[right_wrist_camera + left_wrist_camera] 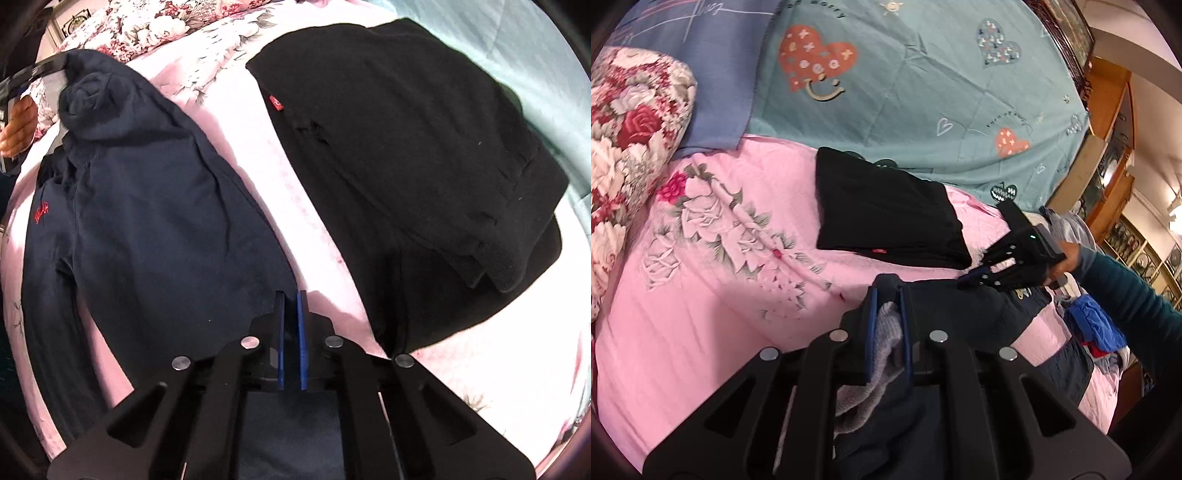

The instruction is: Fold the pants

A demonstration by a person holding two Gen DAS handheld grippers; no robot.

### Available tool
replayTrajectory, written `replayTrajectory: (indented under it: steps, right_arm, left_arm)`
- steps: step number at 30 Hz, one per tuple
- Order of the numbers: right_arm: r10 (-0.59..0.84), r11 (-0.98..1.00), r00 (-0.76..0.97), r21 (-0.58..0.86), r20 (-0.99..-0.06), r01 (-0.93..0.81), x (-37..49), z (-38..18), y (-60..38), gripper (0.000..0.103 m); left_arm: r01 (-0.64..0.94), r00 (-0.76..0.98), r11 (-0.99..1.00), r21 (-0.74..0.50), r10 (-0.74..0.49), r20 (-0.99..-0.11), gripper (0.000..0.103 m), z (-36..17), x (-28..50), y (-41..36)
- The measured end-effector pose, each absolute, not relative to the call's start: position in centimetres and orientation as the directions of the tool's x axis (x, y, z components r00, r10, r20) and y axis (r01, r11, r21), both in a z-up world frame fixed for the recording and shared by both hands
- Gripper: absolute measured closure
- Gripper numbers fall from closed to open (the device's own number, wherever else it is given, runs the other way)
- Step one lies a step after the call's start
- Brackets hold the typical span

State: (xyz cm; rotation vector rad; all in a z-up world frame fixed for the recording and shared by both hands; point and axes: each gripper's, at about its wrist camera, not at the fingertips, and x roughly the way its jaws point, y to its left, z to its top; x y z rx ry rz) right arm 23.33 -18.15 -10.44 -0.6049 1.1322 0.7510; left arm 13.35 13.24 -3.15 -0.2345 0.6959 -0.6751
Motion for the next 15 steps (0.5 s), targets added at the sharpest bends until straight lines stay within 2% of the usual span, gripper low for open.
replayTrajectory:
  steps: [7, 15]
  right_arm:
    - [0.205, 0.615, 0.319, -0.132, -0.925, -0.778, 18.7, -6.8, -17.0, 0.098]
    - [0.266, 0.61, 0.361, -0.134, -0.894, -0.781, 9.0, -3.8, -19.9, 0.098]
  left_arm:
    - [0.453, 0.594, 0.778, -0.435, -0.627, -0.504, 0.091, -2.5, 11.6, 15.4]
    - [0.457, 0.61, 0.792, -0.405, -0.61, -0.505, 0.091, -1.4, 5.3, 17.2]
